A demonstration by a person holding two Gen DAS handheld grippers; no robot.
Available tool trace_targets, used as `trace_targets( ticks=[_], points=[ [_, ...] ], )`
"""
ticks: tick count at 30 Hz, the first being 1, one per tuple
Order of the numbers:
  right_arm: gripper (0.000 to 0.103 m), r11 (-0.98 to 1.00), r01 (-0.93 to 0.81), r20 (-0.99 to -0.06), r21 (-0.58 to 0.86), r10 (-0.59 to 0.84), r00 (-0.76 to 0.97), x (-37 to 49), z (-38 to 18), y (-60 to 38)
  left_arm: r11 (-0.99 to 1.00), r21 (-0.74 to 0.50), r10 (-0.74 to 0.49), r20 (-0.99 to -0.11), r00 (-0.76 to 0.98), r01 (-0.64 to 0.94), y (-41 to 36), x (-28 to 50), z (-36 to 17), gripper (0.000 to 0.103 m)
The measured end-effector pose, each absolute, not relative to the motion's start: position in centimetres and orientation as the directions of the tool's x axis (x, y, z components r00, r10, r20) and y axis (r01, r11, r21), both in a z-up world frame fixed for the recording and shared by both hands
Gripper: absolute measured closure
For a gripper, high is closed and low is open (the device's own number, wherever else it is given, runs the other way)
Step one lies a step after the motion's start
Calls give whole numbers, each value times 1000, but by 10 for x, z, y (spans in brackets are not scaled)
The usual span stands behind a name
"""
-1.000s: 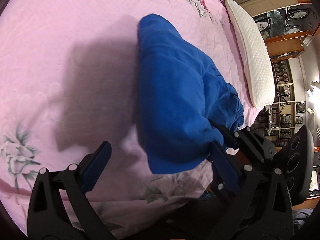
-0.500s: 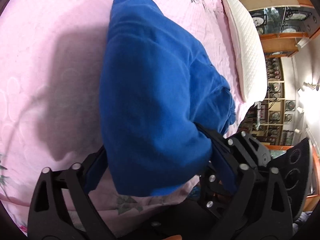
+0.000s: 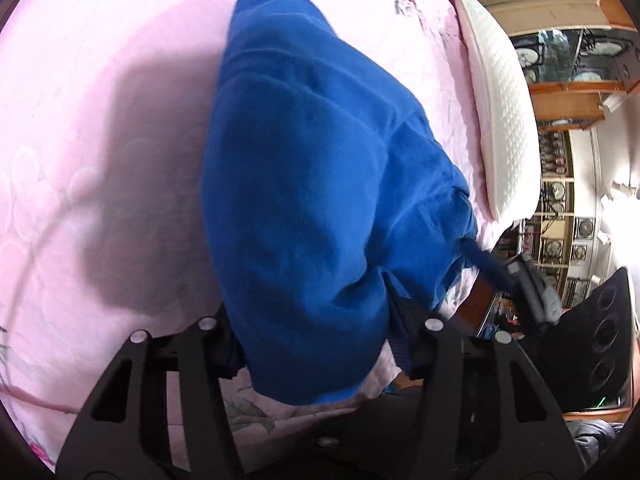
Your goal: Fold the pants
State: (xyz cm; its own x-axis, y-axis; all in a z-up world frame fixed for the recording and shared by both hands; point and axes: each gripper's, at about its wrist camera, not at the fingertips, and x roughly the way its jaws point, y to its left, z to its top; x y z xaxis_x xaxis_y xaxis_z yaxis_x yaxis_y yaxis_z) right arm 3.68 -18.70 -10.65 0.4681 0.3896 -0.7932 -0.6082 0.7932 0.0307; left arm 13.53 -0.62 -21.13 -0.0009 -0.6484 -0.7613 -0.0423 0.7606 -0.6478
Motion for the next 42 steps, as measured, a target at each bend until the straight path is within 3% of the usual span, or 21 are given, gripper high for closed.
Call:
trace_targets(
  ticks=[3,8,16,19,24,33,42],
  points=[
    [45,867,-493,-779,78,362,513,64,-101,-227,775,-630,-630,-776,13,-43,-8,135,-210,47],
    [45,899,-360,-823,249,393,411,108,-129,-274,796,-602,-602,-798,32,-62,-9,133,-209,47],
    [43,789,-355,-788,501,585,189,143,-167,-288,815,-571,-570,-821,37,-98,-1,130,-213,43],
    [35,769,-354,-784,532,606,137,153,-177,-285,821,-560,-559,-828,37,-109,-1,131,-214,41],
    [34,741,-372,-779,559,623,70,162,-185,-272,824,-552,-552,-833,37,-126,-7,134,-215,40],
    [63,749,-334,-773,573,629,85,161,-184,-270,861,-499,-497,-866,41,-94,-18,138,-209,41],
    [70,807,-361,-791,467,564,238,137,-167,-262,942,-332,-334,-937,103,41,-41,135,-184,55]
  ],
)
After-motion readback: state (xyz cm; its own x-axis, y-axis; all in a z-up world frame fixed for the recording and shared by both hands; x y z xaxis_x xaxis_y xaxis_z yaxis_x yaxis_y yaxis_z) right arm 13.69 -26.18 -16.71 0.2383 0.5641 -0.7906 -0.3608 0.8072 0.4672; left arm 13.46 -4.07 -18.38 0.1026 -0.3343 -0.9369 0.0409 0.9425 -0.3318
